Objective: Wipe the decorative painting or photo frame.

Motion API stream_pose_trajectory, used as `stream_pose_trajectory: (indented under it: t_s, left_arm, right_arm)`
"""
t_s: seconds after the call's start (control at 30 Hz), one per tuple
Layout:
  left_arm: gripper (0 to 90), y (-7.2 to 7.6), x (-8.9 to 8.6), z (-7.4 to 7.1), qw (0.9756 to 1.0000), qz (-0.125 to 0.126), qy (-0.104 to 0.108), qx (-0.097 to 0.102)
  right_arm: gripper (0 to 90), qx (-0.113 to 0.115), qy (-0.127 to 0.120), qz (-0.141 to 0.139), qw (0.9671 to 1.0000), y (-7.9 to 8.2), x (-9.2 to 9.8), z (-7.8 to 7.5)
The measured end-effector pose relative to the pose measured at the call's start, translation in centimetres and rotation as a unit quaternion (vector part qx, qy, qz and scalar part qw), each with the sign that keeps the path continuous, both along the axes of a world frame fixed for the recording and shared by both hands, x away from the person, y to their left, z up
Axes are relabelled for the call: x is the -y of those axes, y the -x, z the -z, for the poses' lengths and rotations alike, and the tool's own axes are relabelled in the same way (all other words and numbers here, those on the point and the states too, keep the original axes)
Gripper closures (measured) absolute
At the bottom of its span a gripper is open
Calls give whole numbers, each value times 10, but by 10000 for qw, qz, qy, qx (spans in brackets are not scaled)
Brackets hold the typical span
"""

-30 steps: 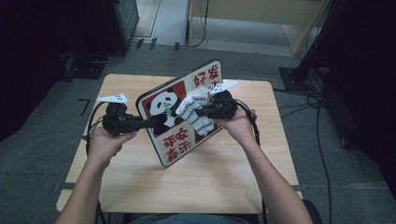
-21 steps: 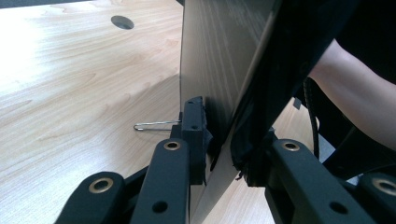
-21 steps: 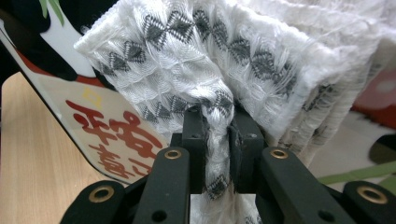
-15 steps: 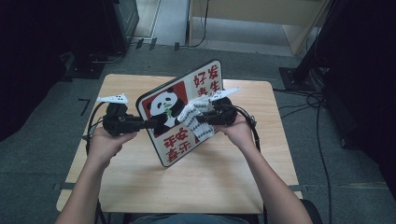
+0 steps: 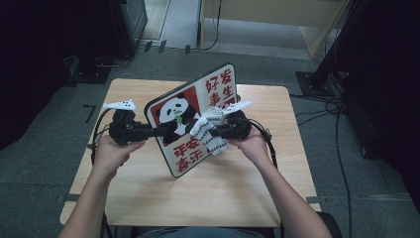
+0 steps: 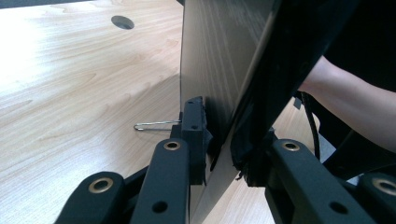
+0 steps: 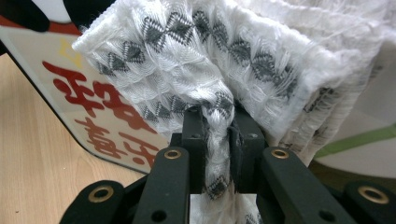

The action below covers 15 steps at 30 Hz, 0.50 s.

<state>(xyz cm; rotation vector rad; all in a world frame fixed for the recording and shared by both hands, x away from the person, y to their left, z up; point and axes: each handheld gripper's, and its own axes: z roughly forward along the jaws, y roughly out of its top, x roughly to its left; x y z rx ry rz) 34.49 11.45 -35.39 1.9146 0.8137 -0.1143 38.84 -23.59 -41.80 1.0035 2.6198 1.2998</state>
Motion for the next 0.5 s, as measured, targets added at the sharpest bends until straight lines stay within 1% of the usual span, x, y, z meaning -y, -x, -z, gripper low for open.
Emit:
stream_pose_trajectory:
  t_s: [0.1, 0.33, 0.4, 0.5]
  left_arm:
    - [759, 0, 0, 0, 10000, 5, -2, 1]
    - [758, 0, 0, 0, 10000, 8, 10, -3]
    - [758, 0, 0, 0, 10000, 8, 14, -6]
    - [757, 0, 0, 0, 10000, 4, 20, -14]
  right_arm:
    - [795, 38, -26, 11, 10000, 2, 1, 5]
    - [794, -42, 43, 30, 10000, 4, 2, 15]
    - [793, -20, 42, 31, 10000, 5, 2, 19]
    - [793, -92, 76, 47, 9999, 7, 3, 26]
